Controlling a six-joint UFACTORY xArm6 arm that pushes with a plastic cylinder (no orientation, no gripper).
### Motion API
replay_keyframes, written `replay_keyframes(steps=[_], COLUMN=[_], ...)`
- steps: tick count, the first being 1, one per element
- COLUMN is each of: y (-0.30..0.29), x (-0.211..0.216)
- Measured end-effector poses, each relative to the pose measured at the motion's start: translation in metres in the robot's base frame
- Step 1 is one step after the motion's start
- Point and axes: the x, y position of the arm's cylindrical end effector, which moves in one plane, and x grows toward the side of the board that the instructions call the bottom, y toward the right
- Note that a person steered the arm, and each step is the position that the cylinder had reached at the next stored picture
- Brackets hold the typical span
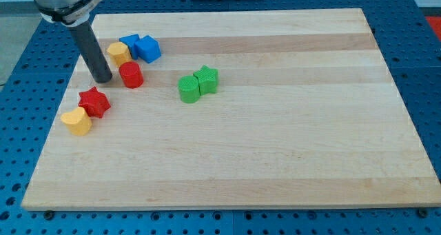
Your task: Move the red circle into the green circle
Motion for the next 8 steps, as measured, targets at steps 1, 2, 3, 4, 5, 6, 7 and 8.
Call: replay_keyframes(steps=[1, 2, 3, 4, 5, 6, 7, 8], y=[0.015, 0.044, 0.018, 0.016, 0.034, 0.053, 0.069, 0.092], x=[0.015, 0.016, 0.014, 0.002, -0.019, -0.023, 0.009, 0.028])
